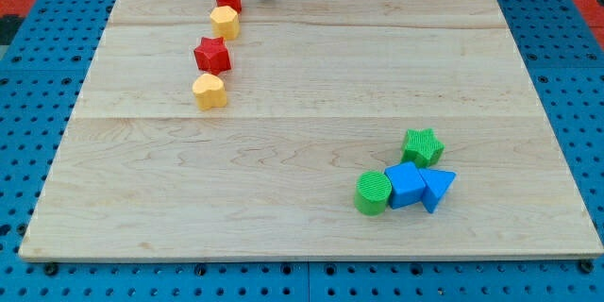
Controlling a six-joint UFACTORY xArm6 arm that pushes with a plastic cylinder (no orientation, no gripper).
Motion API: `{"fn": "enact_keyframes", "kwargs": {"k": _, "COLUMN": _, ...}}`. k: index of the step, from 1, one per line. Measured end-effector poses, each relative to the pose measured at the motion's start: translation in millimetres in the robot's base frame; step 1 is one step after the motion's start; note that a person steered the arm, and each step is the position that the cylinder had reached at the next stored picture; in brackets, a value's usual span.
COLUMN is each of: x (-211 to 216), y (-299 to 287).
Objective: Push the red circle and the hexagon to the bottom group of blocks
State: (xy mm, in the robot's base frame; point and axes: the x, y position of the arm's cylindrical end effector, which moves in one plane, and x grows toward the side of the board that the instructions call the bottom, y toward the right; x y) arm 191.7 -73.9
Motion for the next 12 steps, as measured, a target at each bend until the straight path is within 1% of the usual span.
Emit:
{"fn": "enact_keyframes", "kwargs": {"k": 1, "x": 1, "y": -42}}
{"fn": "enact_keyframes", "kwargs": {"k": 2, "x": 3, "y": -67}}
{"fn": "enact_keyframes", "kwargs": {"k": 4, "x": 85, "y": -23}}
{"fn": "enact_keyframes", "kwargs": {"k": 6, "x": 189, "y": 51}}
{"fn": "enact_keyframes", "kwargs": {"k": 7, "x": 232, "y": 74}}
{"fn": "enact_keyframes", "kwargs": {"k": 8, "x": 179, "y": 63}}
{"fn": "enact_keyframes", "kwargs": {"k": 9, "x": 137, "y": 9}}
{"fn": "enact_keyframes", "kwargs": {"k": 10, "x": 165, "y": -7}}
{"fn": "enact_keyframes", "kwargs": {"k": 11, "x": 227, "y": 29}}
{"fn": "enact_keyframes", "kwargs": {"k": 12, "x": 270, "y": 61}}
